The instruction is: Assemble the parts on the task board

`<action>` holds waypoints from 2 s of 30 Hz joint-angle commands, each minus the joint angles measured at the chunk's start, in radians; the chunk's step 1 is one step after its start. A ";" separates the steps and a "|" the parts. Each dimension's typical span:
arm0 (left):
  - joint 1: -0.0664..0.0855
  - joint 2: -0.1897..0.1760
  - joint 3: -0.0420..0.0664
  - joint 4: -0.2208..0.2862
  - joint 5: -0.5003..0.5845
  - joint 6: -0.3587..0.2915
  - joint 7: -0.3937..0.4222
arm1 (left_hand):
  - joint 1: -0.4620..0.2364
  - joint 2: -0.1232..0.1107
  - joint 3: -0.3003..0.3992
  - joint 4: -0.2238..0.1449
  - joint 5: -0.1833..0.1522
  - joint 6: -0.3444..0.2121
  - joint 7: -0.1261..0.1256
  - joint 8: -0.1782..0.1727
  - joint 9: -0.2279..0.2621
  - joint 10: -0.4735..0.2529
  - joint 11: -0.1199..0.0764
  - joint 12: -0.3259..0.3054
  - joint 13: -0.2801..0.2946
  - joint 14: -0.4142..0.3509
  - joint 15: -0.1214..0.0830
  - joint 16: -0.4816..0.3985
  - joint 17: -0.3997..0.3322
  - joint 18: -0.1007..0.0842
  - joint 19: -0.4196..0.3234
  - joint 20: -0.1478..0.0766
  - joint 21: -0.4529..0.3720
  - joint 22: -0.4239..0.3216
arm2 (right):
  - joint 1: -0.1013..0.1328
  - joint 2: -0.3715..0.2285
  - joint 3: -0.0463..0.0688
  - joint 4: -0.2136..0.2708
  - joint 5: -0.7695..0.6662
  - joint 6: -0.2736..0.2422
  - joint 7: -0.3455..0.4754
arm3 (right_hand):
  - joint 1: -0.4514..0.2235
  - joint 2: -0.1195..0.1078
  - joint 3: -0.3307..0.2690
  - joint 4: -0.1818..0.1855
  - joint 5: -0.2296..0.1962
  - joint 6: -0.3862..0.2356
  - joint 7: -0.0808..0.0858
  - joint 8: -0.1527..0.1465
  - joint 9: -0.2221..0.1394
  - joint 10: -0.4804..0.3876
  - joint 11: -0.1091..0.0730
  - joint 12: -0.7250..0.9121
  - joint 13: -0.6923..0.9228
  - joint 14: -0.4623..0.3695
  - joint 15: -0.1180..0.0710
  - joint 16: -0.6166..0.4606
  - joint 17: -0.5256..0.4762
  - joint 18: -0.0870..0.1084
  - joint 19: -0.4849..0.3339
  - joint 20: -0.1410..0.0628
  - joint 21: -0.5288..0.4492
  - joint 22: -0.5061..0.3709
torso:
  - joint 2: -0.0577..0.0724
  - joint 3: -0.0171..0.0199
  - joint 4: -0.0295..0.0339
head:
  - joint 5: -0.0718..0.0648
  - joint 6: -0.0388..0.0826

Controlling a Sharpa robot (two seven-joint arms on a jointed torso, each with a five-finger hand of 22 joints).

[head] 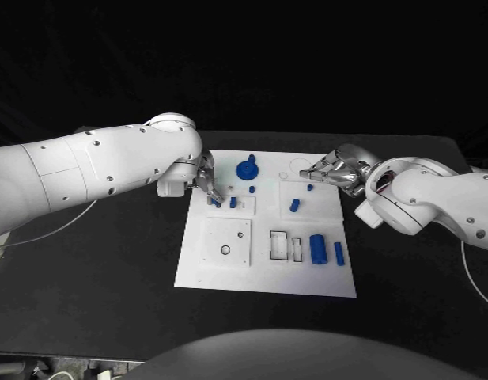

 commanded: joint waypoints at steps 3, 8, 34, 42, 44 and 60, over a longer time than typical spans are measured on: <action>-0.003 0.002 -0.001 -0.003 -0.003 0.021 -0.027 | 0.001 0.005 0.030 -0.024 0.002 0.010 -0.005 0.004 0.001 0.102 -0.005 0.002 0.262 0.106 -0.007 0.003 0.263 -0.015 0.103 0.005 0.002 0.263 | -0.001 0.001 0.000 0.001 -0.010 0.002 0.004 | 0.004 0.004 -0.005 -0.001 0.006 0.004 0.002 0.004 0.002 0.105 0.005 0.004 0.264 0.104 0.005 0.004 0.263 -0.007 0.105 0.005 0.004 0.263 | 0.000 -0.0004 -0.0010 | -0.003 -0.003; -0.004 0.004 -0.001 -0.004 -0.003 0.025 -0.028 | 0.001 0.005 0.031 -0.023 0.001 0.010 -0.005 0.003 0.001 0.102 -0.004 0.002 0.262 0.106 -0.007 0.003 0.263 -0.015 0.103 0.005 0.002 0.263 | -0.001 0.002 0.000 0.001 -0.010 0.002 0.004 | 0.004 0.004 -0.005 -0.001 0.006 0.004 0.002 0.004 0.002 0.105 0.005 0.004 0.264 0.104 0.005 0.004 0.263 -0.007 0.105 0.005 0.004 0.263 | 0.001 0.0003 -0.0006 | -0.005 -0.005; -0.006 0.004 -0.001 -0.007 -0.004 0.030 -0.034 | -0.003 0.002 0.036 -0.023 -0.005 0.006 -0.003 0.001 0.002 0.102 -0.003 0.002 0.262 0.106 -0.006 0.003 0.263 -0.015 0.103 0.005 0.002 0.263 | -0.001 0.002 0.000 0.001 -0.010 0.001 0.004 | 0.004 0.004 -0.005 -0.001 0.006 0.004 0.002 0.004 0.002 0.105 0.005 0.004 0.264 0.104 0.005 0.004 0.263 -0.007 0.105 0.005 0.004 0.263 | 0.000 0.0000 0.0002 | -0.008 -0.005; -0.007 0.006 -0.001 -0.011 -0.001 0.048 -0.029 | -0.111 -0.013 0.017 -0.022 -0.014 -0.024 0.012 -0.030 -0.014 0.102 0.010 0.002 0.262 0.106 0.008 0.003 0.263 -0.015 0.103 0.001 0.002 0.263 | -0.001 0.003 0.000 0.001 -0.010 0.000 0.004 | 0.007 0.005 -0.009 -0.002 0.014 0.005 0.003 0.005 0.002 0.105 0.005 0.004 0.264 0.104 0.005 0.004 0.263 -0.007 0.105 0.006 0.004 0.263 | 0.000 0.0001 0.0000 | -0.007 -0.006; -0.007 0.006 -0.001 -0.011 0.000 0.050 -0.030 | -0.155 -0.018 0.002 -0.022 -0.016 -0.032 0.019 -0.046 -0.031 0.102 0.016 0.002 0.262 0.106 0.012 0.003 0.263 -0.015 0.103 0.001 0.002 0.263 | -0.001 0.003 0.000 0.001 -0.010 0.001 0.004 | 0.007 0.005 -0.009 -0.002 0.014 0.005 0.003 0.005 0.002 0.105 0.005 0.004 0.264 0.104 0.005 0.004 0.263 -0.007 0.105 0.006 0.004 0.263 | 0.000 0.0001 -0.0001 | -0.007 -0.006; -0.007 0.008 -0.001 -0.012 0.002 0.030 -0.020 | -0.306 -0.021 -0.091 -0.020 -0.030 -0.016 0.027 -0.069 -0.072 0.102 0.026 0.002 0.262 0.106 0.020 0.003 0.263 -0.015 0.103 0.006 0.002 0.263 | -0.001 0.002 0.000 0.001 -0.010 0.004 0.004 | 0.007 0.005 -0.009 -0.002 0.014 0.005 0.003 0.005 0.002 0.105 0.005 0.004 0.264 0.104 0.005 0.004 0.263 -0.007 0.105 0.006 0.004 0.263 | 0.000 0.0005 -0.0001 | -0.007 -0.006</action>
